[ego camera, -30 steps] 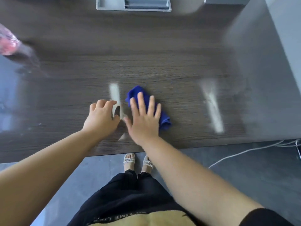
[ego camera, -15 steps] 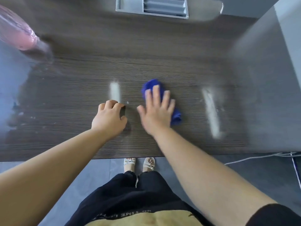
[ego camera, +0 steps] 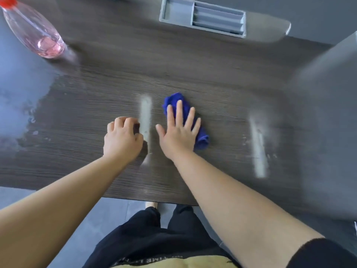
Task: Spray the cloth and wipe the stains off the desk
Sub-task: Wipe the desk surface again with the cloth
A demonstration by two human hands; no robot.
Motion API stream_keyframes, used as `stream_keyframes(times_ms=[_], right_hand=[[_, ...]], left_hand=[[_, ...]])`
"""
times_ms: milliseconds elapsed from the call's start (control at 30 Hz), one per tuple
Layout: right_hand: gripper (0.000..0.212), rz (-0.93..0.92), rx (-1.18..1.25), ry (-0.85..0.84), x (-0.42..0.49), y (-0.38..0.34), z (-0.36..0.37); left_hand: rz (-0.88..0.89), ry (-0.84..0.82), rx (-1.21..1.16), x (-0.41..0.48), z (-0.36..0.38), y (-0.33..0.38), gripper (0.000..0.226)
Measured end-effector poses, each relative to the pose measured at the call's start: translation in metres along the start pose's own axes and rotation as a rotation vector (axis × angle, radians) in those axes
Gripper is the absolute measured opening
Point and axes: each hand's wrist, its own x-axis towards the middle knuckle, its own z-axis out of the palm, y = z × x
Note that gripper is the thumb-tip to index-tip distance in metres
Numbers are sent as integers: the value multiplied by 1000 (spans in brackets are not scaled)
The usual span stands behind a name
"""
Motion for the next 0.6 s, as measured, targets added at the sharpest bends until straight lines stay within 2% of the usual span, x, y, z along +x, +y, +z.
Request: stream_keyframes(times_ms=[100, 133, 167, 233, 333, 400, 467, 533, 600], right_hand=[[61, -510, -104, -37, -4, 12, 1], [58, -604, -134, 0, 8, 31, -3], [56, -616, -161, 19, 22, 52, -8], [54, -413, -151, 4, 55, 84, -22], [58, 99, -55, -2, 86, 75, -32], [64, 209, -5, -11, 79, 32, -28], [65, -5, 3, -20, 56, -10, -13], [64, -406, -30, -37, 27, -23, -3], [59, -702, -108, 14, 31, -5, 0]], left_hand=[[-44, 37, 5, 6, -2, -3, 38], [-61, 45, 10, 9, -3, -5, 38], [-73, 52, 15, 10, -4, -6, 38], [-107, 58, 18, 13, -5, -10, 40], [-131, 54, 3, 11, -5, -20, 44], [-97, 62, 18, 10, -7, -25, 46], [-89, 98, -9, 12, -13, -29, 44], [-115, 110, -3, 16, -19, -34, 44], [-170, 55, 154, 21, -26, -44, 61]])
